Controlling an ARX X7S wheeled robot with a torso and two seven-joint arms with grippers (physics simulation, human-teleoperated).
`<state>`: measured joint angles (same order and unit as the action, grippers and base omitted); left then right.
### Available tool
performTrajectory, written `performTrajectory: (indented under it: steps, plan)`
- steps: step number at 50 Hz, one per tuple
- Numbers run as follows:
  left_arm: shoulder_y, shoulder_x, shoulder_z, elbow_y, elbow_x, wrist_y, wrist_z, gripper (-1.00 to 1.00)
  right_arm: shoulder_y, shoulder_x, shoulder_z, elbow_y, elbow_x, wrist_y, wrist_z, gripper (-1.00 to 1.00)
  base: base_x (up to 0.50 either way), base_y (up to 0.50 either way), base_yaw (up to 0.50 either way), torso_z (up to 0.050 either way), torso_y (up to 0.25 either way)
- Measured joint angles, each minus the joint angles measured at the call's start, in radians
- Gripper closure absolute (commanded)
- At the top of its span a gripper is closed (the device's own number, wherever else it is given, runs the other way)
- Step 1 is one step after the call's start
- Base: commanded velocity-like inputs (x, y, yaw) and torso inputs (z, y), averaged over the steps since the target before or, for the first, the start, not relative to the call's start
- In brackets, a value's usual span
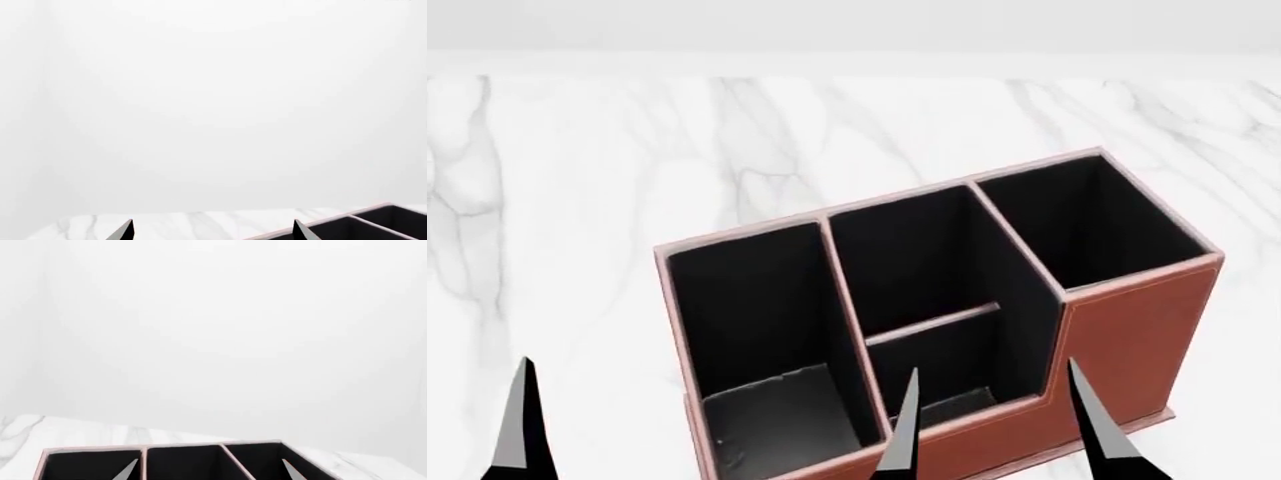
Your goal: Pick up the book and place it in the left compartment of the caddy.
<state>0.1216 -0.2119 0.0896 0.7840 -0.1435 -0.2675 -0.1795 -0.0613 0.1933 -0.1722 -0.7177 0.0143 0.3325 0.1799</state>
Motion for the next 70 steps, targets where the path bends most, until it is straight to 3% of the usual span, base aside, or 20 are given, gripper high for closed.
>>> performTrajectory:
  steps: [11, 37, 50, 61, 70]
  plan:
    - [-0.001, -0.013, 0.007, 0.005, -0.017, -0.002, -0.011, -1.0, 0.002, 0.006, -0.005, -0.012, 0.007, 0.008, 0.007, -1.0, 0.0, 0.0, 0.0, 0.05, -0.025]
    - [-0.004, -0.041, 0.024, 0.005, -0.031, 0.005, -0.041, -1.0, 0.005, 0.024, -0.013, -0.039, 0.019, 0.021, 0.024, -1.0, 0.0, 0.0, 0.0, 0.045, -0.162]
    - [-0.009, -0.038, 0.016, -0.015, -0.062, 0.013, -0.06, -1.0, 0.016, 0.012, 0.008, -0.042, 0.063, 0.018, 0.044, -1.0, 0.0, 0.0, 0.0, 0.0, 0.0]
    - [-0.011, -0.04, 0.009, -0.028, -0.099, 0.016, -0.069, -1.0, 0.149, -0.052, 0.042, -0.099, 0.023, 0.255, 0.162, -1.0, 0.0, 0.0, 0.0, 0.0, 0.0]
    - [-0.012, -0.045, 0.0, -0.027, -0.138, 0.015, -0.074, -1.0, 0.38, -0.129, 0.1, -0.056, -0.008, 0.447, 0.372, -1.0, 0.0, 0.0, 0.0, 0.0, 0.0]
